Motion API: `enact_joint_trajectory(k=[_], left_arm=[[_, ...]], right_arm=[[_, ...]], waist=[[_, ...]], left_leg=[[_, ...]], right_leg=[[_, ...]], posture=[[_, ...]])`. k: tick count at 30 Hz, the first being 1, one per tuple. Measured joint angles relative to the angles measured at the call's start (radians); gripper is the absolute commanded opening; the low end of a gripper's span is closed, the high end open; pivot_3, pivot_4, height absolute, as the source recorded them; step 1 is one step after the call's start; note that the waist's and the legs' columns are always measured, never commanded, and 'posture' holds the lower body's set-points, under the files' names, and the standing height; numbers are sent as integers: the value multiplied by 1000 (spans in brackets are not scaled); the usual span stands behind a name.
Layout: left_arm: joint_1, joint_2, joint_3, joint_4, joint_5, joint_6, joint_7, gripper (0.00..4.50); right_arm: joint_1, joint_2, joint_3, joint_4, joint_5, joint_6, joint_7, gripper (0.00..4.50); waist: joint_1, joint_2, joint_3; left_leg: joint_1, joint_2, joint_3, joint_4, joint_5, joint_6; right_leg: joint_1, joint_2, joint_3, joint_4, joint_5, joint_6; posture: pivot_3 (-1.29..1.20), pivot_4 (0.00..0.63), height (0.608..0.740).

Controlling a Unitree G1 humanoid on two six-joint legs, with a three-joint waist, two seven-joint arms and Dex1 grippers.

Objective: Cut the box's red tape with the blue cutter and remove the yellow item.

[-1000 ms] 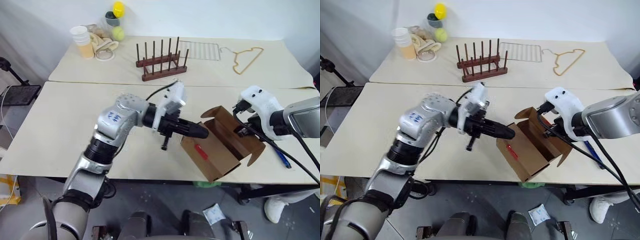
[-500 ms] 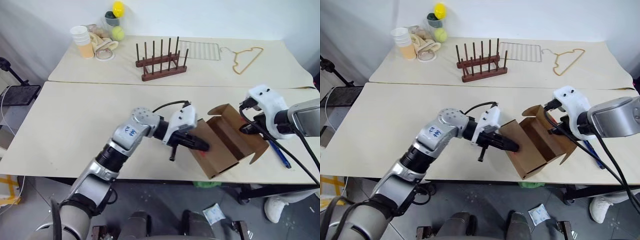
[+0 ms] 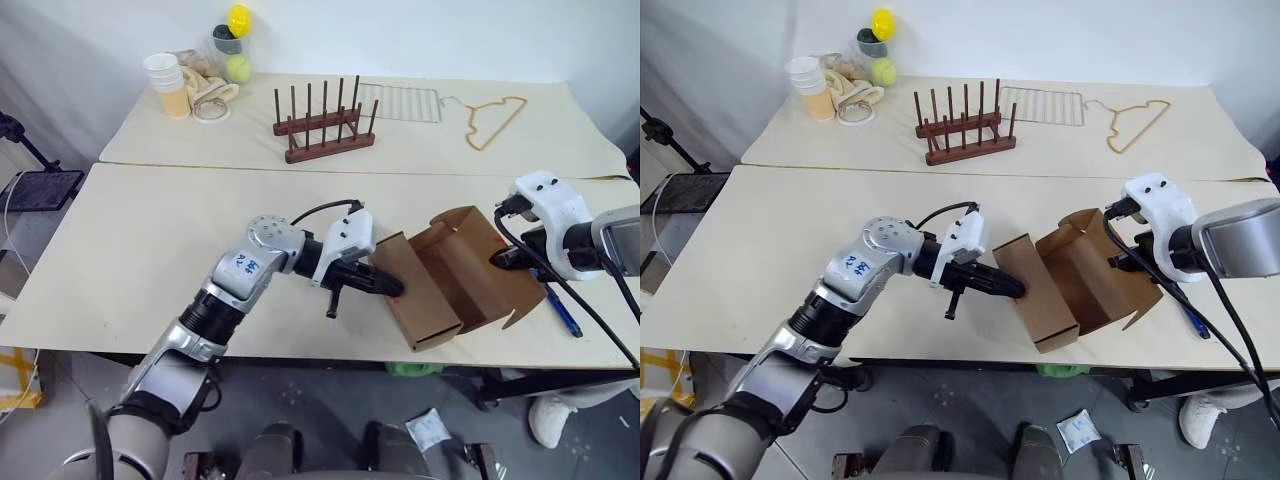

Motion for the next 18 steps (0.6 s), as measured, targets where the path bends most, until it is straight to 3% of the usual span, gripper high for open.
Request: enact_joint_trajectory(k=[10, 18], left_arm=[[27, 27, 8, -2, 2, 32, 35, 0], [93, 71, -18, 51, 108, 120, 120, 0]], right_arm=[[45, 45, -6, -34, -131, 2, 31, 28], [133, 140, -16, -75, -231, 4, 70, 28]], waist=[[10, -1, -2], [1, -1, -1]], left_leg=[[1, -2, -6, 2, 2, 3], [-3, -2, -4, -2, 2, 2]], right_leg=[[2, -1, 3, -1, 3, -1], [-4, -1, 1, 0, 4, -1]], posture=[[0, 150, 740], [0, 150, 740]])
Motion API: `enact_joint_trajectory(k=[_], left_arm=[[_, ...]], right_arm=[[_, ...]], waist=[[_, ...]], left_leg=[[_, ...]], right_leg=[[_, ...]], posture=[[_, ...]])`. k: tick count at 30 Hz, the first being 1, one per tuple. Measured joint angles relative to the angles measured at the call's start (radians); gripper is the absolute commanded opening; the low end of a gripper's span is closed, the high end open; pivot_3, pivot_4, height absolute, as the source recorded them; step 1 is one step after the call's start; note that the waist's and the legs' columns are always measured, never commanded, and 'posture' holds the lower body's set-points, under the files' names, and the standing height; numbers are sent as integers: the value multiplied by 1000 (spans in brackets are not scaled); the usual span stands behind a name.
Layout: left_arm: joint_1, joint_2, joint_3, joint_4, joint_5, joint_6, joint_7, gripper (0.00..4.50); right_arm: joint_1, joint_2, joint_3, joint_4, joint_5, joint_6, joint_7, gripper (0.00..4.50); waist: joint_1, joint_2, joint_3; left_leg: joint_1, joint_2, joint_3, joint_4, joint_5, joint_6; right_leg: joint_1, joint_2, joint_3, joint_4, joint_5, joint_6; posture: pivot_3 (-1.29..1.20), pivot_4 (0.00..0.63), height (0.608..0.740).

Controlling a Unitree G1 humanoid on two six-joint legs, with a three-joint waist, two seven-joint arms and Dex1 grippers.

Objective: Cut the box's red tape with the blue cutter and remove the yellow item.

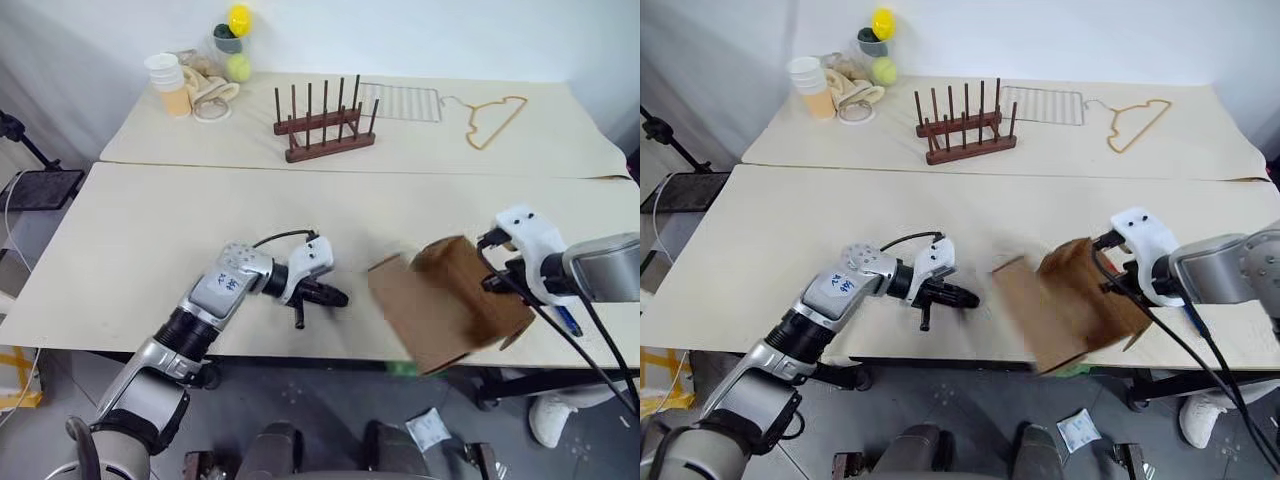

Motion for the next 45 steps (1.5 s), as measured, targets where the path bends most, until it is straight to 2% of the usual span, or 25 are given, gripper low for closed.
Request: enact_joint_trajectory(k=[7, 12, 15, 18, 20, 23, 25, 34, 45], left_arm=[[-6, -39, 24, 0, 5, 6, 32, 0], [-7, 52, 31, -53, -35, 38, -77, 0], [-38, 93, 116, -68, -124, 88, -158, 0], [-141, 14, 222, -90, -239, 140, -162, 0], [-191, -44, 237, -124, -272, 152, -144, 0], [-202, -143, 173, -126, -255, 129, -100, 0], [-197, -162, 99, -119, -211, 89, -89, 0], [-174, -149, -40, -80, -74, -39, -89, 0], [-141, -117, -36, -76, -53, -104, -73, 0]], right_arm=[[33, 78, -40, -37, -68, 0, -14, 28], [39, 85, -51, -61, -95, 0, -14, 28], [38, 82, -62, -62, -122, 0, -8, 28], [35, 78, -61, -62, -149, 0, 13, 28], [26, 78, -60, -62, -161, 0, 26, 28], [11, 78, -56, -62, -178, 0, 48, 28], [-3, 78, -51, -62, -185, 0, 59, 28], [-38, 58, -24, -60, -213, 0, 114, 28], [-110, -31, -10, -48, -146, 0, 189, 28]], waist=[[-1, 0, 0], [-12, 0, 0], [-14, 0, 0], [-3, 0, 1], [-1, 0, 1], [-4, -1, 1], [-7, -1, 1], [-24, 0, 1], [-22, 0, 1]], left_leg=[[0, -2, 1, -1, 0, 0], [0, -3, 1, -2, 0, -1], [0, 0, 1, -1, 0, -1], [-1, 0, 1, 1, 0, -1], [0, -1, 1, 0, 0, -1], [0, -5, 2, -2, 0, -1], [0, -5, 3, -2, 1, -1], [1, -5, 3, -2, 1, -1], [4, 0, 0, 0, 1, -1]], right_leg=[[0, 0, -1, -1, 0, 0], [0, 0, -1, -1, 0, 0], [0, 0, -1, -1, 0, 0], [1, 0, -1, -1, 0, 1], [2, 0, 0, -2, 1, 2], [1, 0, -1, -2, 1, 2], [1, 0, -1, -2, 1, 2], [1, 0, 0, -2, 1, 2], [4, 0, 2, -2, 1, 2]], posture=[[0, 150, 740], [0, 150, 740], [0, 150, 740], [0, 150, 740], [0, 150, 740], [0, 150, 740], [0, 150, 740], [0, 150, 740], [0, 150, 740]])
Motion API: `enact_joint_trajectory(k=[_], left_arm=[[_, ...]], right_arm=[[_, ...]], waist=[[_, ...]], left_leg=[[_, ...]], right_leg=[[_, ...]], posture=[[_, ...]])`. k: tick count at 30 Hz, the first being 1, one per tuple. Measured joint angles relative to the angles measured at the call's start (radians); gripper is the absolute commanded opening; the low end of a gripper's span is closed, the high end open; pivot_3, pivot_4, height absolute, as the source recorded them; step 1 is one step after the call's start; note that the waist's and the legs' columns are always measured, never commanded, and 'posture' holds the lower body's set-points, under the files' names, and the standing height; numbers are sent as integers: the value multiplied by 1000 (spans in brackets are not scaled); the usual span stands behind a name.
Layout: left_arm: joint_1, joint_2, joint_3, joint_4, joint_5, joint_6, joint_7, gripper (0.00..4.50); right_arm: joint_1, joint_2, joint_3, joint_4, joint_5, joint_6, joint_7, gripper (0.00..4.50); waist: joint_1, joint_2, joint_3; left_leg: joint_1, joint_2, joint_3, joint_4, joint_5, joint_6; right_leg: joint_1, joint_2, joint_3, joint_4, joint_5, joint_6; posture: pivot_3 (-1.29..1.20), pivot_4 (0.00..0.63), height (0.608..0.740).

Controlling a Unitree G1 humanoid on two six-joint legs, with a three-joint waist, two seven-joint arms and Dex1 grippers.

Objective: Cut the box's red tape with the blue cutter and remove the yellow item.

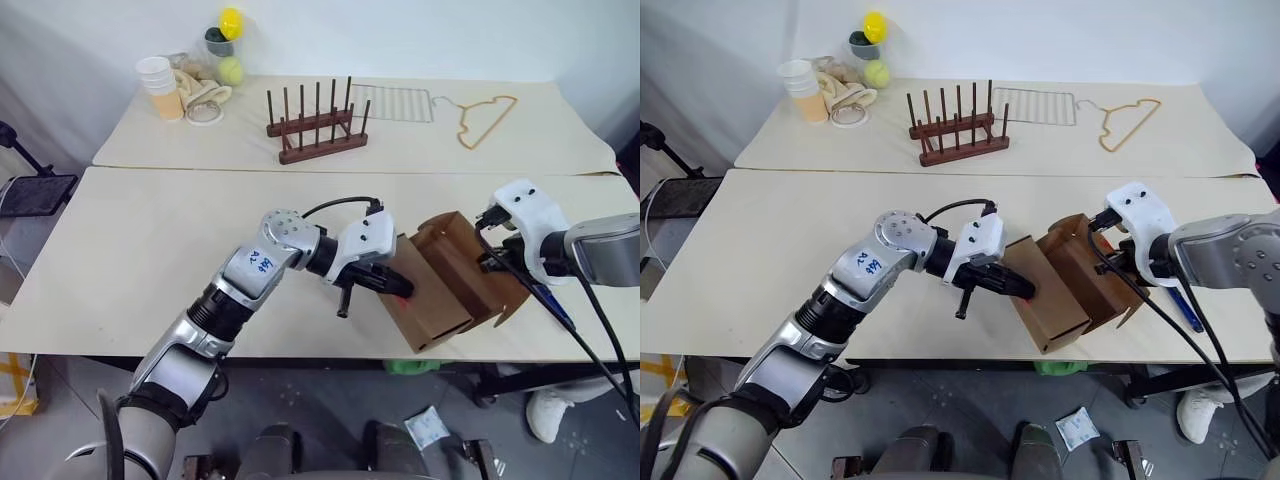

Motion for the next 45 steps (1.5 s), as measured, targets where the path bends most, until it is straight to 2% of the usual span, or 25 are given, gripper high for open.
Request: enact_joint_trajectory(k=[6, 11, 14, 17, 27, 30, 35, 39, 42, 45], left_arm=[[49, 85, 9, -73, -5, 12, -17, 0], [90, 151, 2, -48, 35, 57, 3, 0], [150, 149, -5, 34, 82, 103, 57, 0], [136, 129, -2, 25, 91, 109, 64, 0], [148, 126, 31, 13, 95, 141, 99, 0], [160, 168, 55, -34, 40, 177, 29, 0], [99, 207, 182, -100, -132, 250, -96, 0], [-51, 78, 253, -115, -200, 251, -57, 0], [-86, -16, 174, -82, -130, 156, 7, 0], [-80, -41, 64, -4, -24, 60, 38, 0]], right_arm=[[-2, -45, 2, 4, 36, -4, 28, 28], [39, 0, 4, 14, -32, -1, 12, 28], [48, 81, 16, 7, -85, 0, -3, 28], [62, 163, 45, -11, -125, 0, -18, 28], [79, 206, 47, -104, -215, 0, -45, 28], [84, 199, 47, -111, -231, 0, -32, 28], [86, 172, 46, -112, -257, 0, -2, 28], [86, 169, 46, -111, -282, 0, 20, 28], [85, 170, 46, -110, -295, 0, 30, 28], [83, 170, 46, -108, -310, 0, 41, 28]], waist=[[0, 0, -3], [12, 1, -4], [9, 0, -3], [19, 2, -3], [15, 1, -2], [7, 2, -2], [0, 2, -2], [8, 1, -2], [3, 1, -2], [-3, 1, -1]], left_leg=[[2, 1, 0, 0, 0, 0], [15, -1, -1, -1, -2, 3], [10, 0, -1, -2, -2, 2], [-5, -2, -2, -1, -2, 1], [-4, -6, 1, -1, 0, 0], [-4, -5, 0, -1, 0, -1], [-4, -5, -1, -2, 0, -1], [-4, -7, -2, -1, 0, 0], [-3, -7, 0, -2, 0, 0], [-3, -7, 2, -2, 0, 0]], right_leg=[[2, 0, 0, 0, 0, 0], [17, -1, 1, -5, 0, -1], [9, -1, 1, -3, 0, 0], [-6, -1, 1, 2, 0, 0], [-5, -1, -2, 1, 0, 0], [-5, 0, -2, 2, 0, 0], [-5, 0, -2, 1, 0, 0], [-3, -1, -1, 0, 1, 1], [-3, -1, -1, 0, 1, 1], [-4, 0, -2, 0, 1, 1]], posture=[[0, 150, 740], [0, 150, 740], [0, 150, 740], [0, 150, 740], [0, 150, 740], [0, 150, 740], [0, 150, 740], [0, 150, 740], [0, 150, 740], [0, 150, 740]])
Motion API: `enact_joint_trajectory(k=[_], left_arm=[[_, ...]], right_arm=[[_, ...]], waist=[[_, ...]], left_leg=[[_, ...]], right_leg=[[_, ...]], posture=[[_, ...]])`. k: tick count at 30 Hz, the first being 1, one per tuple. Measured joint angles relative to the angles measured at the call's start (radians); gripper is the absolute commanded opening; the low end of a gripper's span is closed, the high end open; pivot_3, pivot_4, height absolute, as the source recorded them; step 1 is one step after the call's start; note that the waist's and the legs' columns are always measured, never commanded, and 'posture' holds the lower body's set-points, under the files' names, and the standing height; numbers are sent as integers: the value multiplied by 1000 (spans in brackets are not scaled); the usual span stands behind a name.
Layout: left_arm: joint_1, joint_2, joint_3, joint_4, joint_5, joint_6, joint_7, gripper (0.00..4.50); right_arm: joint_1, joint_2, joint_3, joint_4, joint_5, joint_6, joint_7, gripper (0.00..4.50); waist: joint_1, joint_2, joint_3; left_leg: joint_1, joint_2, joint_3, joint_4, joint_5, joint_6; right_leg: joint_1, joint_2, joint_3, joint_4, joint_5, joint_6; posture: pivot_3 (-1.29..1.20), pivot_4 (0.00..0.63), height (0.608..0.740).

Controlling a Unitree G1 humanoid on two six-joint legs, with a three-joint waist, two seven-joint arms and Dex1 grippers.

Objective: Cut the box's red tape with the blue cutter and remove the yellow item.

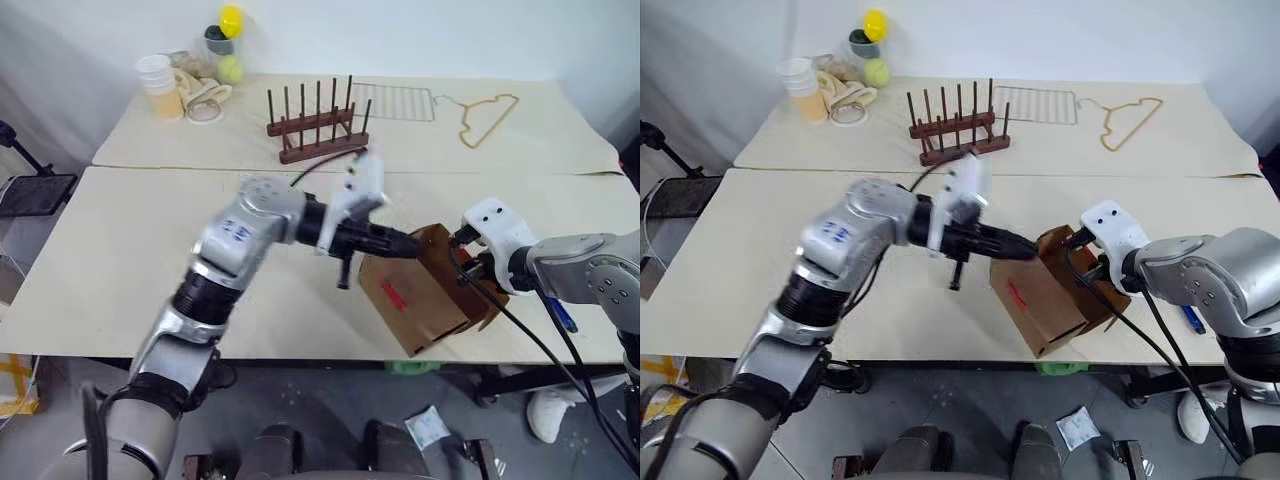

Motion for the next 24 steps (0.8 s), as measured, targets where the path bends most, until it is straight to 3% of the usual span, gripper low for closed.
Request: enact_joint_trajectory(k=[5, 13, 24], left_arm=[[0, -2, -91, 30, 94, -77, -2, 0], [4, -11, -116, 53, 164, -165, 37, 0], [96, 142, -97, -123, 127, -91, -82, 0]], right_arm=[[-5, 0, 0, 5, -21, 0, 19, 28], [-18, -4, -17, 25, -27, 0, 52, 28], [-12, -78, -35, 38, 29, -1, 118, 28]], waist=[[-1, 0, 0], [2, 0, 0], [7, 0, -3]], left_leg=[[0, 0, -1, 0, 0, 0], [2, 1, -1, 1, 0, 0], [5, 6, -3, 2, 0, 0]], right_leg=[[-1, 0, 1, 0, 0, 0], [2, 0, 2, 0, 0, 0], [6, 0, 2, -1, 0, 0]], posture=[[0, 150, 740], [0, 150, 740], [0, 150, 740]])
